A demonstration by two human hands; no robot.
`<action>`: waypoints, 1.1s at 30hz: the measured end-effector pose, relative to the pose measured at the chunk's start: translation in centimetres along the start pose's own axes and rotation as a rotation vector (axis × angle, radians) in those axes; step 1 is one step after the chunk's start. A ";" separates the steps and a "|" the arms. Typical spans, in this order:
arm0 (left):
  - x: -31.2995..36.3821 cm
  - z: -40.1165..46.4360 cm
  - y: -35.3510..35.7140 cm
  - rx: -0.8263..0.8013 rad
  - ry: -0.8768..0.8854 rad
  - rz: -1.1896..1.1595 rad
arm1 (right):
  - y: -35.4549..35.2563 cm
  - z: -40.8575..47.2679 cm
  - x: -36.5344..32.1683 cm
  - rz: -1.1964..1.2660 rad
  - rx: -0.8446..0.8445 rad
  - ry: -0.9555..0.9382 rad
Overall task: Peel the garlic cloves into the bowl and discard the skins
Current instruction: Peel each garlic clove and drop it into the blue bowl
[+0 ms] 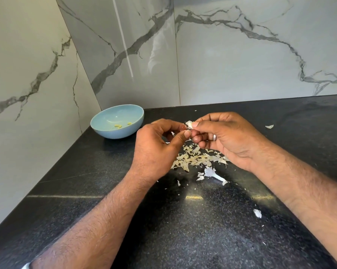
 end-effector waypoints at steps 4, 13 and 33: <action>-0.1 0.1 -0.1 -0.023 -0.068 -0.001 | -0.2 0.2 -0.1 0.033 -0.053 0.043; -0.5 0.1 0.1 -0.052 -0.142 -0.054 | -0.4 0.4 0.3 -0.096 -0.055 -0.066; -0.3 -0.2 0.5 -0.056 -0.013 0.007 | 0.1 0.4 0.5 -0.141 0.022 -0.155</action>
Point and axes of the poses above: each hand's wrist, its own z-axis towards the middle knuckle, its own y-axis out of the palm, x = y × z, the point moved 2 cm from there along z, towards the middle knuckle, and after that the axes turned 14 degrees about x, right-handed, at the moved point
